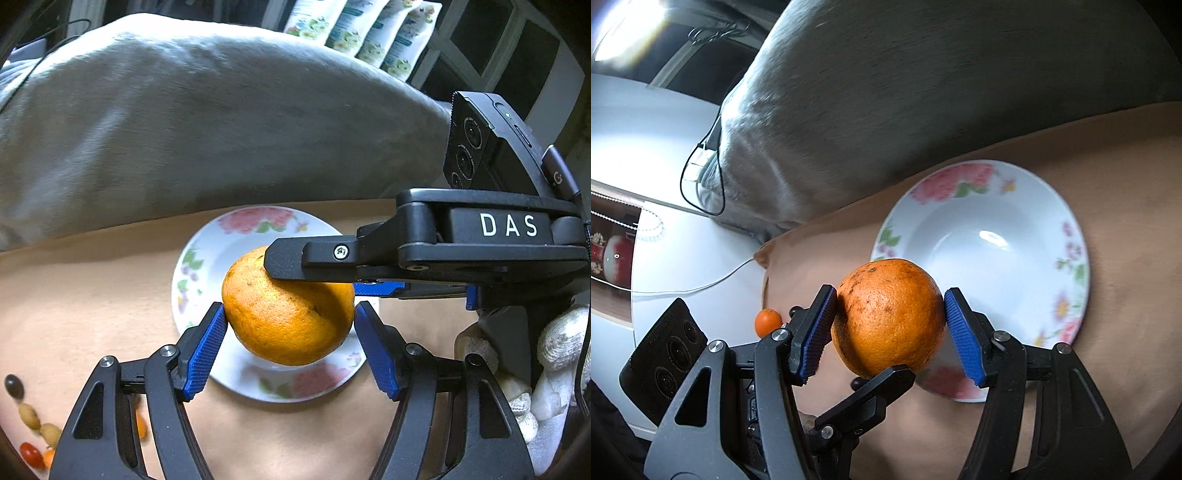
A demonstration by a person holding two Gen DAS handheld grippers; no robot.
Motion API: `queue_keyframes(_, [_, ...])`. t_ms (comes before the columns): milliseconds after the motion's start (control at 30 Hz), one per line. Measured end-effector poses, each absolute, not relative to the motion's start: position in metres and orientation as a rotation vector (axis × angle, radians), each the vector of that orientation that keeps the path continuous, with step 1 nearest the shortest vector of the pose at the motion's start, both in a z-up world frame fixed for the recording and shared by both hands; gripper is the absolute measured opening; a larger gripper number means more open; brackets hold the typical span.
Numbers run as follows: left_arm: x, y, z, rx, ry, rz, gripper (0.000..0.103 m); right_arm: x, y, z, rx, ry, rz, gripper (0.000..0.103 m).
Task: Organize fruits
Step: 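Lift the orange with the left gripper and release it onto the floral plate, then withdraw the left gripper and move it to the second large orange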
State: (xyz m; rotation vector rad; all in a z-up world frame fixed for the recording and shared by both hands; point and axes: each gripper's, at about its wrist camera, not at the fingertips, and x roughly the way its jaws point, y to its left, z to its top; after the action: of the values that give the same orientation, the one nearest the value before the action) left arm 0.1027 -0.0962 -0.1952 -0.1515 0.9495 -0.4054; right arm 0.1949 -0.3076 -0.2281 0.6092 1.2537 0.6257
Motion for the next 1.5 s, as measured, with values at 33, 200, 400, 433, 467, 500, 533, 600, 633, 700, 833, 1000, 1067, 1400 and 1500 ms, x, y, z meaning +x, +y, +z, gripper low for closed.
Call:
queue_keyframes(33, [0.101, -0.100, -0.195, -0.151, 0.952, -0.408, 0.071, 0.195, -0.312, -0.228, 0.609, 1.255, 0.624, 0.063])
queue_keyframes(200, [0.106, -0.100, -0.198, -0.149, 0.974, -0.417, 0.071, 0.196, -0.311, -0.229, 0.595, 1.267, 0.610, 0.063])
queue_keyframes(400, [0.118, -0.118, -0.196, -0.134, 0.976, -0.402, 0.068, 0.199, -0.320, -0.223, 0.569, 1.232, 0.563, 0.063])
queue_keyframes(433, [0.118, -0.116, -0.194, -0.134, 0.974, -0.399, 0.068, 0.200, -0.322, -0.221, 0.564, 1.227, 0.554, 0.063])
queue_keyframes(467, [0.118, -0.115, -0.193, -0.136, 0.972, -0.399, 0.068, 0.201, -0.324, -0.219, 0.558, 1.223, 0.546, 0.063])
queue_keyframes(500, [0.118, -0.113, -0.191, -0.137, 0.969, -0.398, 0.068, 0.201, -0.324, -0.217, 0.552, 1.216, 0.539, 0.063])
queue_keyframes(533, [0.117, -0.111, -0.189, -0.136, 0.966, -0.396, 0.068, 0.201, -0.325, -0.215, 0.545, 1.209, 0.534, 0.063])
queue_keyframes(600, [0.115, -0.107, -0.187, -0.134, 0.963, -0.393, 0.068, 0.201, -0.327, -0.211, 0.530, 1.197, 0.525, 0.063])
queue_keyframes(633, [0.117, -0.109, -0.186, -0.135, 0.962, -0.391, 0.068, 0.200, -0.327, -0.209, 0.524, 1.194, 0.522, 0.063])
queue_keyframes(700, [0.112, -0.107, -0.188, -0.138, 0.960, -0.390, 0.068, 0.200, -0.326, -0.207, 0.509, 1.189, 0.519, 0.063])
queue_keyframes(833, [0.111, -0.115, -0.182, -0.142, 0.958, -0.382, 0.068, 0.196, -0.320, -0.202, 0.468, 1.182, 0.515, 0.063])
queue_keyframes(1000, [0.104, -0.104, -0.177, -0.149, 0.957, -0.358, 0.071, 0.191, -0.310, -0.194, 0.408, 1.167, 0.512, 0.063])
queue_keyframes(1067, [0.102, -0.099, -0.174, -0.150, 0.955, -0.346, 0.071, 0.190, -0.304, -0.191, 0.395, 1.163, 0.515, 0.063])
queue_keyframes(1400, [0.083, -0.056, -0.168, -0.166, 0.951, -0.253, 0.072, 0.184, -0.261, -0.173, 0.299, 1.124, 0.545, 0.074])
queue_keyframes(1500, [0.076, -0.041, -0.164, -0.167, 0.942, -0.222, 0.073, 0.181, -0.242, -0.168, 0.255, 1.112, 0.559, 0.079])
